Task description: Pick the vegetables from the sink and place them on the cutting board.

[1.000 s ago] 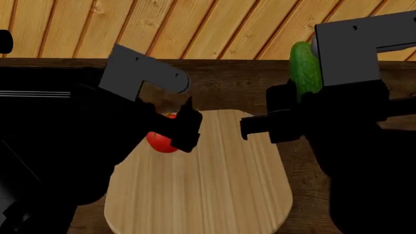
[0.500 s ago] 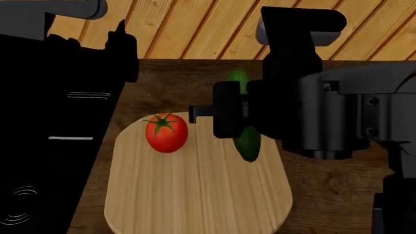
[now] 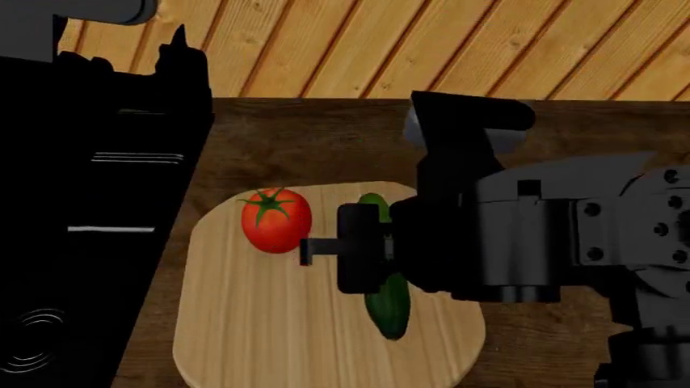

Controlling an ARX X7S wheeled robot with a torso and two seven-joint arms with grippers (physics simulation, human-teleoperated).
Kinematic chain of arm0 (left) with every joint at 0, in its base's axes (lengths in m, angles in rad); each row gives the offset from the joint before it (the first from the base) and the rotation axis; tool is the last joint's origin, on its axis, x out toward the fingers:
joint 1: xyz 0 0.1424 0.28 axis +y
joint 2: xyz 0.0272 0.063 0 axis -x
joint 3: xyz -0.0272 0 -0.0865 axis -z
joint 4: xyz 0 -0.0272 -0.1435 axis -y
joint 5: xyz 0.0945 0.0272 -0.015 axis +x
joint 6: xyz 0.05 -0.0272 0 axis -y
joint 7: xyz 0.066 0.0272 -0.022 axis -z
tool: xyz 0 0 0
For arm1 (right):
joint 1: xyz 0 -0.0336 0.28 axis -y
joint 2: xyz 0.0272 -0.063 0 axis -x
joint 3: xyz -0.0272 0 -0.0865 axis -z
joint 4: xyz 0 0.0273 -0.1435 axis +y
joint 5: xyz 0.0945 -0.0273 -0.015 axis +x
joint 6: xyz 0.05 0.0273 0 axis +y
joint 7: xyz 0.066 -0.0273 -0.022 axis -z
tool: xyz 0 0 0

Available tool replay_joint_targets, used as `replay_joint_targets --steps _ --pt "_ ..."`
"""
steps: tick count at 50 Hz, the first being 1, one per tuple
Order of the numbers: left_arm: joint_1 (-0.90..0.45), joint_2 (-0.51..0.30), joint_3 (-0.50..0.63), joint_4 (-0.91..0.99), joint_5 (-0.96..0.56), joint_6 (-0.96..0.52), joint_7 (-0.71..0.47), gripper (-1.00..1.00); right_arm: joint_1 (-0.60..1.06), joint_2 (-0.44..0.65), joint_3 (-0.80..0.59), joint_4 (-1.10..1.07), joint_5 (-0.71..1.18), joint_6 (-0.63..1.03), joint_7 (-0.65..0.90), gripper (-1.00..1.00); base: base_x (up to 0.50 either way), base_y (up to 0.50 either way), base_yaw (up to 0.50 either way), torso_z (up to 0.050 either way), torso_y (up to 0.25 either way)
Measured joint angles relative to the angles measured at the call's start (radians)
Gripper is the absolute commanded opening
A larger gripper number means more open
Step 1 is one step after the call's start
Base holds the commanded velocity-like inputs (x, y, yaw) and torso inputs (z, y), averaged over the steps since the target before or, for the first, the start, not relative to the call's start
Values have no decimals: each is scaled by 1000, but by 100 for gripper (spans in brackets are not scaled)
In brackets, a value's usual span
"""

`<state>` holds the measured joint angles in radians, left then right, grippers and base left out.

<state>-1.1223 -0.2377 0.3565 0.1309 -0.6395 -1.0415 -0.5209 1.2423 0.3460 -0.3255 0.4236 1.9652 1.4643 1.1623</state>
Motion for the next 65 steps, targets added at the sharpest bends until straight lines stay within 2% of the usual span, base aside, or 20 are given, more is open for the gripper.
replay_joint_targets --steps 36,37,54,65 --pt "6 -8 27 -4 -6 11 -10 100 -106 26 -58 -30 14 -35 -44 -100 0 0 0 0 0" --pt "6 -8 28 -5 -6 12 -10 100 -107 26 -59 -30 14 -35 -46 100 0 0 0 0 0" --pt "8 -12 36 -9 -10 20 -12 100 -88 37 -84 -38 10 -38 -63 100 0 0 0 0 0" --pt "21 -24 36 23 -18 19 -20 100 -40 61 -53 -134 -22 -62 -90 100 0 0 0 0 0"
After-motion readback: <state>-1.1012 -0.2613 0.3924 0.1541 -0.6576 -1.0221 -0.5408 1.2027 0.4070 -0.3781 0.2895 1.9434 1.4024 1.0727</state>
